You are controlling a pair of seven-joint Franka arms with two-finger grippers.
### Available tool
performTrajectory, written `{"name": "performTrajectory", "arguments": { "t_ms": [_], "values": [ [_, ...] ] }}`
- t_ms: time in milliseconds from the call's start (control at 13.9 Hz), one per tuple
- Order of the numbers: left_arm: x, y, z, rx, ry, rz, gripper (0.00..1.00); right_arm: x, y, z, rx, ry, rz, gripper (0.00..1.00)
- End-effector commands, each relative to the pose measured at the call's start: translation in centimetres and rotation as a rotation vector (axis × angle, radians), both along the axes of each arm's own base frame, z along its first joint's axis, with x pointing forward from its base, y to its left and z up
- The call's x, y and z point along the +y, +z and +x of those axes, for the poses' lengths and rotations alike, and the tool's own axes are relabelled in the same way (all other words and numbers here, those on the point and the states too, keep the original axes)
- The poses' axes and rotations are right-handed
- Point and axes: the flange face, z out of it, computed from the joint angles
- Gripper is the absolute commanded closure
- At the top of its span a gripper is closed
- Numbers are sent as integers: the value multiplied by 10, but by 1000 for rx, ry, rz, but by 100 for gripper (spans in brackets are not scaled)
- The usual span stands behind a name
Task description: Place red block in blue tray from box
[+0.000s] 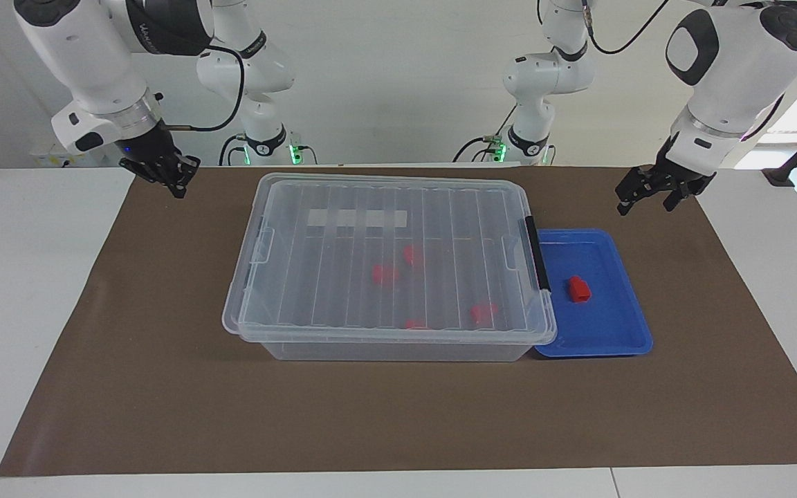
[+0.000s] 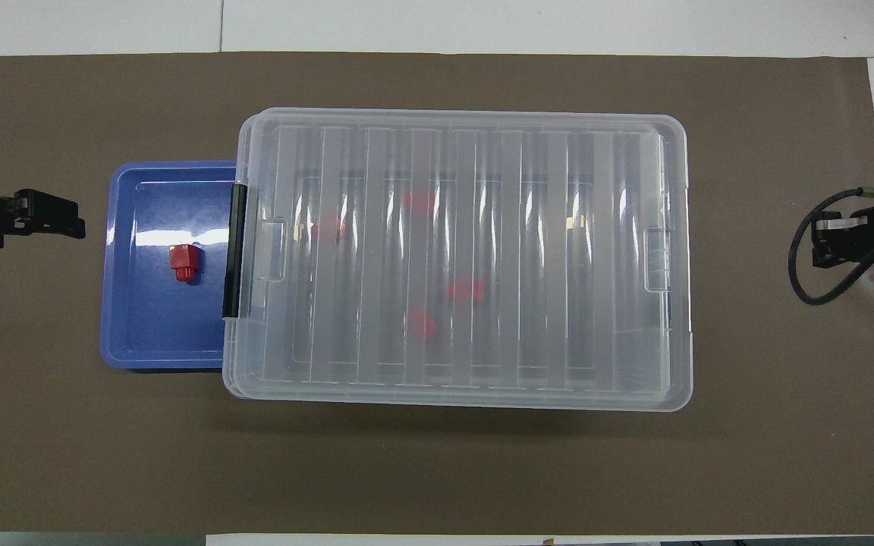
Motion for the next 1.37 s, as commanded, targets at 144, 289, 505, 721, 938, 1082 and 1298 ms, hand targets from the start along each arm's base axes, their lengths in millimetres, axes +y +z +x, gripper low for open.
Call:
{"name": "performTrajectory", "arguments": {
  "t_ms": [144,289,505,721,938,1082,1298],
  "values": [
    [2,5,-7,-4,2,20,0,-10,0,8,17,20,19,0],
    [2,5,-7,-4,2,20,0,-19,-3,8,26,3,15,0],
    [2,5,-7,-4,2,20,0,-15,-1,9,22,9,13,0],
    [2,5,-7,-4,2,20,0,-18,2,8,14,4,17,0],
    [2,5,-7,-4,2,20,0,-21,4,8,3,-2,21,0],
    [2,5,-7,-4,2,20,0,-23,2,8,5,-7,24,0],
    [2,5,-7,-4,2,20,0,-24,1,9,-3,-8,24,0]
  ]
}}
